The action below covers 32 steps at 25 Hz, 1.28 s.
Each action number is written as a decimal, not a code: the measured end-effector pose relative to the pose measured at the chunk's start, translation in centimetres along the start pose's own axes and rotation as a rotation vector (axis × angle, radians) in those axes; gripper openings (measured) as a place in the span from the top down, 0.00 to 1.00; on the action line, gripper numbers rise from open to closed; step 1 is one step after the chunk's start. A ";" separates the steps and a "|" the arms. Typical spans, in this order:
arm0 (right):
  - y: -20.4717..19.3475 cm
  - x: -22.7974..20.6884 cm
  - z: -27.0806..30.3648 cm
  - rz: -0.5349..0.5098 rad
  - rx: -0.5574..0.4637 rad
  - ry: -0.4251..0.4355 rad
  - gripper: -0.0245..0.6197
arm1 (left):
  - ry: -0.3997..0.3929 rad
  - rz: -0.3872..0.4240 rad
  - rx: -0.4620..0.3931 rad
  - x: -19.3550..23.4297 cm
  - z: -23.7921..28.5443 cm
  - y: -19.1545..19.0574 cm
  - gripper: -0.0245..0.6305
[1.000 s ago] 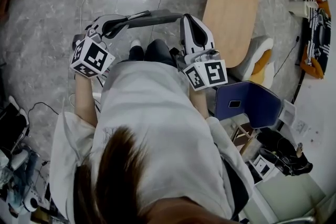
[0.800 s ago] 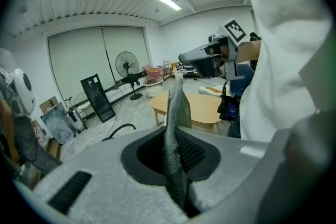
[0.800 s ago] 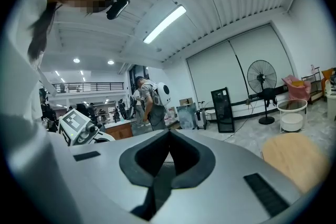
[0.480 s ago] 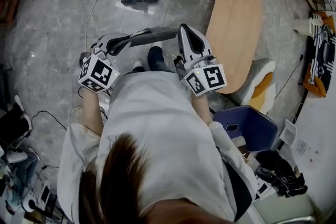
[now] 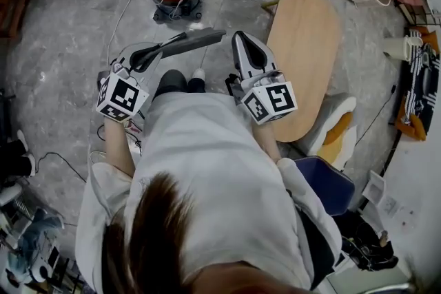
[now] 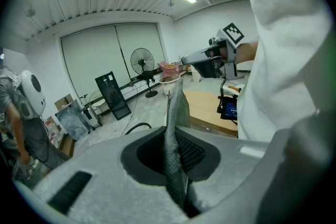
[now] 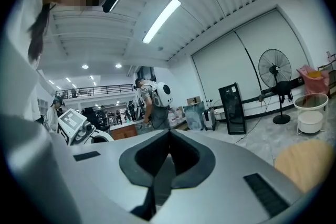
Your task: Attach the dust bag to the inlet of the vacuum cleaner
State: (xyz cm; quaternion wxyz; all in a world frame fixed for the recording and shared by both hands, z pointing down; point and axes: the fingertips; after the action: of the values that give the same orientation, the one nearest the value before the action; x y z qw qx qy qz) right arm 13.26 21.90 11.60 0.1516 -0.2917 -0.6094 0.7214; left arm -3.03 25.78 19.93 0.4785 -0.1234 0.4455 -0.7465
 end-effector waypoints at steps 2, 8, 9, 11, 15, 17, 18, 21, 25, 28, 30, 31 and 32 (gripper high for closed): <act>0.2 -0.9 0.2 0.006 0.004 -0.009 0.96 | 0.009 0.003 0.001 0.7 0.3 0.6 0.90; 0.3 -3.0 1.3 0.017 0.010 -0.020 0.96 | 0.023 -0.005 0.014 2.8 1.4 0.9 0.90; 0.3 -3.4 1.5 0.022 0.013 -0.027 0.96 | 0.022 -0.012 0.020 3.1 1.7 0.6 0.90; 0.2 -4.0 1.9 0.027 0.019 -0.036 0.96 | 0.019 -0.023 0.032 3.6 2.1 0.1 0.90; 0.1 -5.0 3.4 0.040 0.038 -0.055 0.96 | 0.005 -0.031 0.042 5.3 3.0 0.0 0.90; 0.0 -5.5 4.6 0.048 0.049 -0.064 0.96 | -0.010 -0.040 0.045 6.4 3.7 -0.3 0.90; 0.0 -5.7 5.3 0.053 0.053 -0.068 0.96 | -0.021 -0.046 0.046 7.0 4.1 -0.6 0.90; 0.2 -6.7 7.9 0.056 0.061 -0.081 0.96 | -0.060 -0.049 0.047 9.1 5.8 -1.0 0.90; 1.0 -7.2 11.9 0.035 0.057 -0.091 0.96 | -0.136 -0.038 0.056 11.4 7.8 -1.9 0.90; 1.4 -7.7 14.7 0.025 0.052 -0.113 0.96 | -0.209 -0.016 0.058 12.7 9.4 -2.8 0.90; 1.5 -7.8 16.4 0.016 0.051 -0.122 0.96 | -0.254 -0.002 0.055 13.5 10.3 -3.4 0.90; 1.5 -7.7 17.2 0.007 0.052 -0.124 0.96 | -0.275 0.005 0.053 13.9 10.7 -3.7 0.90; 1.4 -7.5 17.9 -0.008 0.055 -0.125 0.96 | -0.294 0.013 0.051 14.4 11.0 -3.9 0.90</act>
State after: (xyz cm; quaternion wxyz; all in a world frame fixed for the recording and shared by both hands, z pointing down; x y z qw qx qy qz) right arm 8.52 3.13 13.54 0.1240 -0.2394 -0.5986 0.7543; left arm -6.01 8.46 25.85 0.5463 -0.2165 0.3524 -0.7283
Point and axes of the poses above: the fingertips, and each gripper's own axes: z forward along the fingers, x to its left, y out of its top
